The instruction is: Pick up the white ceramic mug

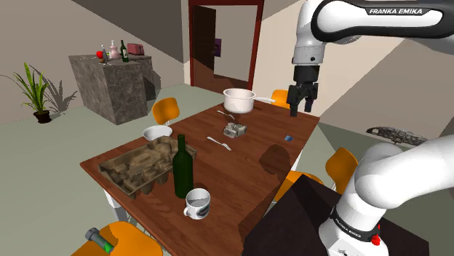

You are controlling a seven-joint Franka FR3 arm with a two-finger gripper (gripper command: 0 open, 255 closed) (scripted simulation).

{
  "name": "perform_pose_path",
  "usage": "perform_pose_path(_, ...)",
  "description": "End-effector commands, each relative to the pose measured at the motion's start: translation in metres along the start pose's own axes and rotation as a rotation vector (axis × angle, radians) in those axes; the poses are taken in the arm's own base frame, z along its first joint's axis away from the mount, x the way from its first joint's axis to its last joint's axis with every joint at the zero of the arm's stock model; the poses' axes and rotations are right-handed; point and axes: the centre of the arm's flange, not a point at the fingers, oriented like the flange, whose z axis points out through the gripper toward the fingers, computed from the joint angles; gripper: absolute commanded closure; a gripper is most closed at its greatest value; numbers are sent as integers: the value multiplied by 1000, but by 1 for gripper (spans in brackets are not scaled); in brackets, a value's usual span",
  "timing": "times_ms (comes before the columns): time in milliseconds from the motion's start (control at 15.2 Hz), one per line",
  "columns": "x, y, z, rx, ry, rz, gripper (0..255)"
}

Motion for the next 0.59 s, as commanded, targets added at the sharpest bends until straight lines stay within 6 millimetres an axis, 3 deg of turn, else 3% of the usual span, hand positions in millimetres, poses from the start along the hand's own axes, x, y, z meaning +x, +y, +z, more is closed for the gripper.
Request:
perform_pose_path(0, 0, 0, 0, 0, 0, 0, 0)
perform_pose_path(528, 58, -49, 75, 7, -15, -7, 0)
